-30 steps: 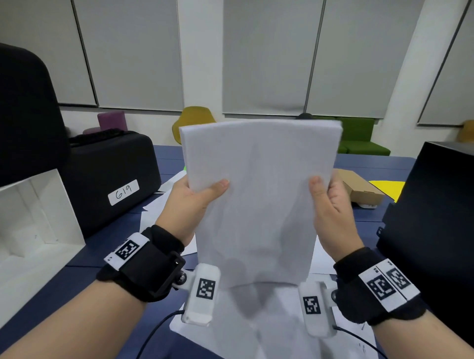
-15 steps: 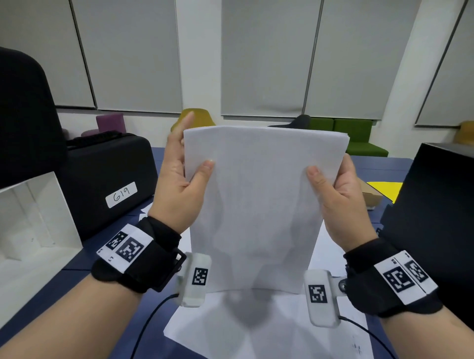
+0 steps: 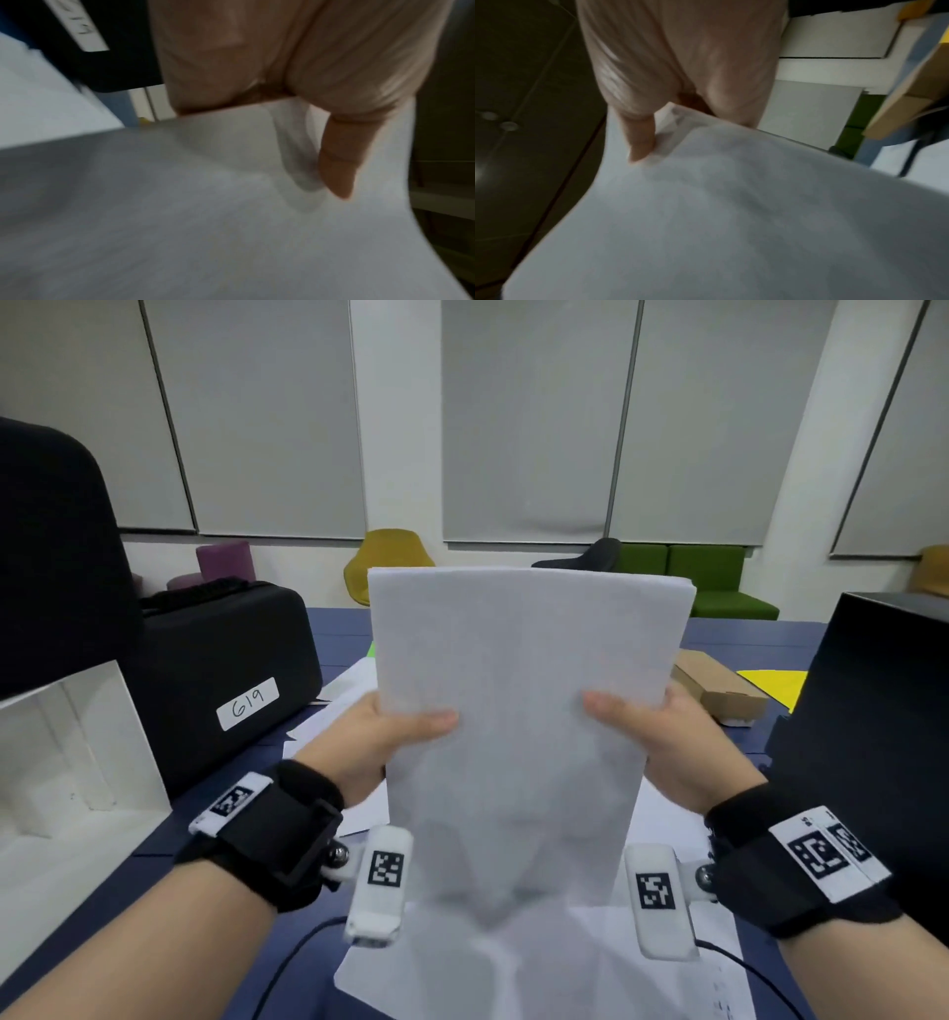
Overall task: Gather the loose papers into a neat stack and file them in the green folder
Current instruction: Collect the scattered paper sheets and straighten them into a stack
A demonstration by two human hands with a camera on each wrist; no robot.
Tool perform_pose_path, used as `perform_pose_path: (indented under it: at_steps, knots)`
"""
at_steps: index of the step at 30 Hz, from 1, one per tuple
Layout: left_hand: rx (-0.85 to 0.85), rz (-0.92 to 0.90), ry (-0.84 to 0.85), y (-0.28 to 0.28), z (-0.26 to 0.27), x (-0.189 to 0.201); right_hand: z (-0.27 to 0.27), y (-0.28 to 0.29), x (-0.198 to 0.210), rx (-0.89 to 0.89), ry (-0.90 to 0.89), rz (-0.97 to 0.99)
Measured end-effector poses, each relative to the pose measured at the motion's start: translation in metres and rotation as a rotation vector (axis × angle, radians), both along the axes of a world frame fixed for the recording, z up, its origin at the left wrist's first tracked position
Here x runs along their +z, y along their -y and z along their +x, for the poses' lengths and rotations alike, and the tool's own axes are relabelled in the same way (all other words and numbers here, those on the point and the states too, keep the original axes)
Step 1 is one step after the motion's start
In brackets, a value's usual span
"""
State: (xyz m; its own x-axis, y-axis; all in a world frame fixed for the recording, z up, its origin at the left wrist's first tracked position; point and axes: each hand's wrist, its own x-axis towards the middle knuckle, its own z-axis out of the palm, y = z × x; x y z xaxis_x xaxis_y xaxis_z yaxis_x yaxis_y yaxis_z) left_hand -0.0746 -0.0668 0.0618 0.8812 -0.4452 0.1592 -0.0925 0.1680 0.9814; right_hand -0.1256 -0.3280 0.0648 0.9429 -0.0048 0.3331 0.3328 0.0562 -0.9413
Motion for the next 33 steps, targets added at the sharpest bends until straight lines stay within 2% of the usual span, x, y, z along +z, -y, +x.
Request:
perform_pose_path:
  at_steps: [2,4,8,12,16,20,25,27,29,31,33]
  knots:
    - [0.028,-0.017,-0.039,0.002,0.000,-0.013,-0.001,-0.001,-0.014,0.032,-0.070,-0.083]
    - [0.104,-0.021,0.009,0.006,0.001,-0.017,-0.003,-0.005,-0.017,-0.015,-0.058,-0.086]
    - [0.220,-0.023,0.105,0.011,0.002,-0.002,0.000,-0.008,-0.006,-0.042,0.006,-0.038]
    - [0.156,-0.048,0.117,0.001,0.006,0.004,0.004,0.002,-0.005,-0.007,0.028,0.000]
    - [0.055,-0.005,0.048,0.000,0.008,-0.022,0.005,0.001,-0.030,-0.003,-0.069,-0.036]
    - [0.259,0.050,0.122,0.009,0.007,-0.040,0.004,-0.010,-0.045,-0.042,-0.131,-0.108]
    - [0.469,0.025,0.272,-0.007,0.014,-0.028,0.010,-0.009,-0.037,-0.069,-0.160,-0.203]
    - [0.557,-0.010,0.307,-0.021,0.020,-0.020,0.014,-0.004,-0.042,-0.154,-0.181,-0.380]
    - [0.619,-0.018,0.320,-0.039,0.027,-0.015,0.016,0.001,-0.052,-0.200,-0.226,-0.733]
    - [0.667,0.016,0.332,-0.058,0.034,-0.016,0.016,-0.002,-0.063,-0.116,-0.315,-1.047]
    - [0.693,0.035,0.343,-0.070,0.038,-0.018,0.019,-0.012,-0.074,0.003,-0.389,-1.222]
